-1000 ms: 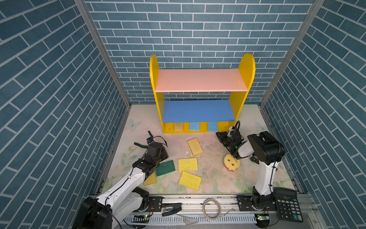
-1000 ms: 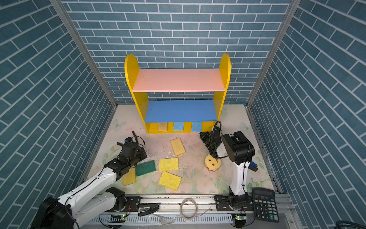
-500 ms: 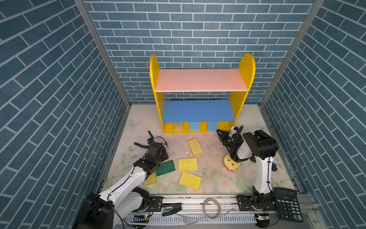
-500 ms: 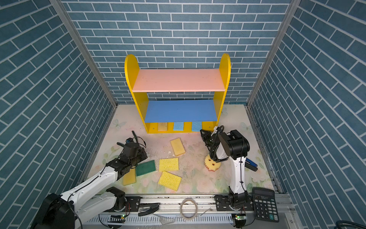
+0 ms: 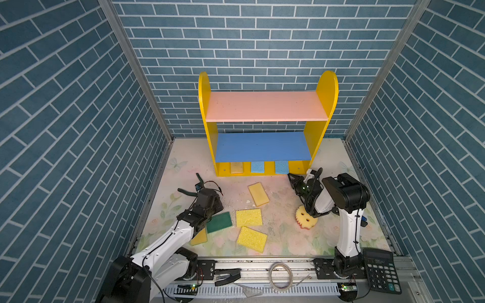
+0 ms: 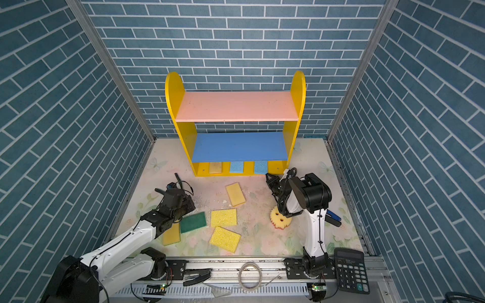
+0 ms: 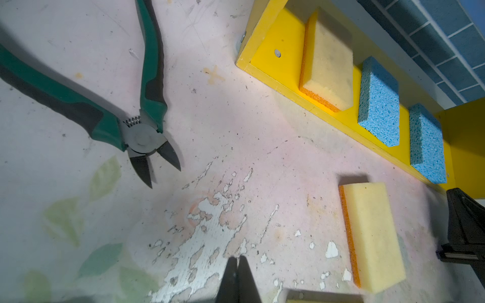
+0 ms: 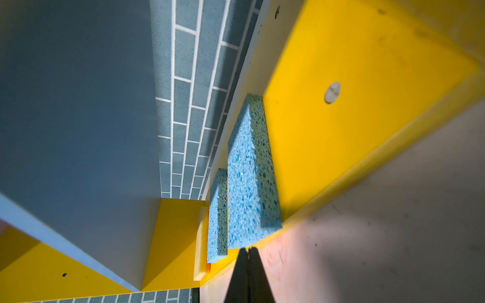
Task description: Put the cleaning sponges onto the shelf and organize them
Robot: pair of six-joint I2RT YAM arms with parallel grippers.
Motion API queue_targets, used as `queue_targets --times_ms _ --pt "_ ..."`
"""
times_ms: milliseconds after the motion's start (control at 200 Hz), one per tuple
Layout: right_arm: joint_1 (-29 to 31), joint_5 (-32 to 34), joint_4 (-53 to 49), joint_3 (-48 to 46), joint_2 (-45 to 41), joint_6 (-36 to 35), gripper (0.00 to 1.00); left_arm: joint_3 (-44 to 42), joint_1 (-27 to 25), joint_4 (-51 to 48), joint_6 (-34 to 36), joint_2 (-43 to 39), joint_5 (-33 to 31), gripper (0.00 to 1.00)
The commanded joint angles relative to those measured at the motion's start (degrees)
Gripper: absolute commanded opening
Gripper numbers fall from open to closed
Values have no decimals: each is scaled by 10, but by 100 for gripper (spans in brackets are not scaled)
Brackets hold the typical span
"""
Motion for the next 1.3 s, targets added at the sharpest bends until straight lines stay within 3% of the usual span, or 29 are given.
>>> queue_targets --times_ms 0,515,885,1295 --pt "5 2 -121 -37 37 -24 0 0 1 -8 5 0 -3 5" --pt "5 13 -267 23 -18 -71 0 6 1 -1 8 17 -3 5" --pt "6 17 -259 49 18 -81 0 0 1 -1 12 21 -4 6" --pt "36 84 -246 54 34 -70 0 -3 1 9 9 31 0 6"
